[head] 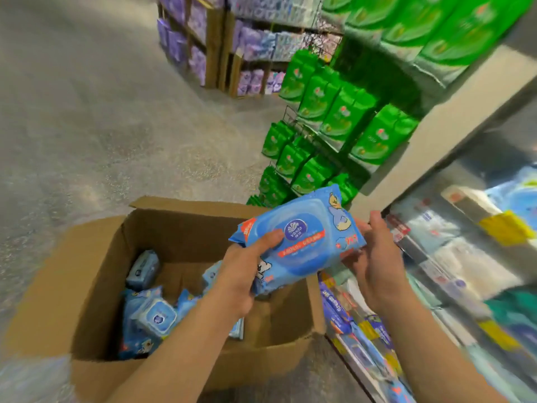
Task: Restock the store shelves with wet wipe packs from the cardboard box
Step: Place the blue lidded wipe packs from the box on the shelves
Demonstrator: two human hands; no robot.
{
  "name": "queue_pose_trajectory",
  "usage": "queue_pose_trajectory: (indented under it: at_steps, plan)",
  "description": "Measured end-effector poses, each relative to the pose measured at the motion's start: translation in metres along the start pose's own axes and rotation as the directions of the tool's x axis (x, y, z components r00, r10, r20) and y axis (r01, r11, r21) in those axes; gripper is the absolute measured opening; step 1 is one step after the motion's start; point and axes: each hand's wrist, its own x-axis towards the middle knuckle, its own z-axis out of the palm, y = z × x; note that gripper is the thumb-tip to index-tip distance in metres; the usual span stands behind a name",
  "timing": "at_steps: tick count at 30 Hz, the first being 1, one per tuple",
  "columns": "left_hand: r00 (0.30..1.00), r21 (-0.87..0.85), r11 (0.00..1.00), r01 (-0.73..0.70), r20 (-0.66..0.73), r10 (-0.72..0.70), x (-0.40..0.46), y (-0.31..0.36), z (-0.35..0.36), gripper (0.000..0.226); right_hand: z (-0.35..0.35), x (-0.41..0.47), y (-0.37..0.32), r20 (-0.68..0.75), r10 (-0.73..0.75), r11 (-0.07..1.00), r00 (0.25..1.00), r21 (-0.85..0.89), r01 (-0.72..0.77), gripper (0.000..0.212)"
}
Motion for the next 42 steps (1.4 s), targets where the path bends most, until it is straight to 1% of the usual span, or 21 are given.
queue_pose_trajectory:
  at_steps: [2,5,8,10,14,16,18,20,21,23,24,26,27,30,33,34,36,38,40,42]
  plan:
    - [0.999,0.066,0.998,0.009,0.049,-0.012,-0.002,-0.005,0.023,0.057,-0.032,0.000,-0.019,0.040,0.051,0.986,0.998,-0.159,-0.044,0.059]
    - [0.990,0.164,0.986,0.010,0.139,-0.033,-0.003,-0.017,0.063,0.052,-0.075,-0.004,-0.036,0.066,0.105,0.963,0.992,-0.254,-0.085,0.062]
    - [0.981,0.252,0.967,0.025,0.182,-0.073,-0.001,-0.039,0.108,0.053,-0.116,-0.014,-0.045,0.084,0.071,0.976,0.994,-0.213,-0.052,0.053]
    - [0.975,0.295,0.955,0.029,0.202,-0.092,0.002,-0.057,0.139,0.053,-0.148,-0.017,-0.047,0.093,0.034,0.980,0.995,-0.199,-0.015,0.056]
    - [0.966,0.359,0.933,0.025,0.232,-0.116,0.005,-0.095,0.204,0.045,-0.218,-0.021,-0.045,0.041,-0.018,0.982,0.999,-0.185,0.026,0.073]
    - [0.960,0.386,0.923,0.008,0.255,-0.115,0.008,-0.116,0.233,0.044,-0.254,-0.023,-0.045,0.012,-0.054,0.983,0.998,-0.173,0.055,0.072]
    - [0.945,0.427,0.904,-0.017,0.303,-0.125,0.009,-0.133,0.263,0.048,-0.289,-0.023,-0.048,-0.004,-0.077,0.980,0.997,-0.183,0.075,0.070]
    - [0.922,0.487,0.873,-0.034,0.352,-0.161,0.011,-0.146,0.292,0.045,-0.321,-0.024,-0.054,0.014,-0.097,0.977,0.995,-0.191,0.098,0.073]
    - [0.909,0.518,0.855,-0.037,0.372,-0.187,0.013,-0.151,0.305,0.041,-0.336,-0.022,-0.056,0.016,-0.115,0.977,0.993,-0.181,0.116,0.079]
    - [0.878,0.582,0.812,-0.045,0.410,-0.246,0.016,-0.157,0.332,0.037,-0.363,-0.022,-0.064,-0.031,-0.144,0.973,0.989,-0.185,0.136,0.097]
    - [0.864,0.613,0.788,-0.059,0.427,-0.268,0.017,-0.159,0.345,0.035,-0.375,-0.022,-0.068,-0.056,-0.166,0.969,0.985,-0.196,0.152,0.099]
    - [0.821,0.659,0.745,-0.108,0.482,-0.307,0.024,-0.160,0.367,0.033,-0.395,-0.022,-0.077,-0.115,-0.211,0.950,0.971,-0.256,0.177,0.088]
    - [0.793,0.676,0.724,-0.140,0.514,-0.326,0.030,-0.160,0.376,0.039,-0.402,-0.022,-0.081,-0.152,-0.233,0.937,0.960,-0.297,0.181,0.083]
    - [0.719,0.702,0.670,-0.244,0.594,-0.361,0.049,-0.154,0.404,0.057,-0.423,-0.009,-0.091,-0.199,-0.307,0.900,0.930,-0.379,0.216,0.078]
    - [0.687,0.674,0.652,-0.347,0.656,-0.313,0.076,-0.146,0.435,0.061,-0.436,0.009,-0.106,-0.220,-0.371,0.877,0.902,-0.401,0.263,0.059]
    - [0.664,0.654,0.642,-0.402,0.690,-0.287,0.086,-0.145,0.445,0.060,-0.440,0.017,-0.112,-0.234,-0.401,0.865,0.886,-0.414,0.282,0.058]
    - [0.612,0.610,0.601,-0.517,0.754,-0.239,0.107,-0.143,0.463,0.056,-0.448,0.033,-0.121,-0.245,-0.446,0.842,0.861,-0.439,0.312,0.064]
    - [0.580,0.578,0.576,-0.578,0.787,-0.209,0.131,-0.140,0.479,0.055,-0.454,0.051,-0.132,-0.255,-0.473,0.833,0.843,-0.443,0.333,0.066]
    - [0.533,0.538,0.565,-0.626,0.824,-0.195,0.154,-0.136,0.494,0.062,-0.454,0.066,-0.144,-0.267,-0.521,0.801,0.811,-0.482,0.355,0.070]
    - [0.487,0.506,0.541,-0.672,0.852,-0.191,0.179,-0.133,0.505,0.078,-0.454,0.082,-0.151,-0.293,-0.558,0.781,0.776,-0.502,0.372,0.075]
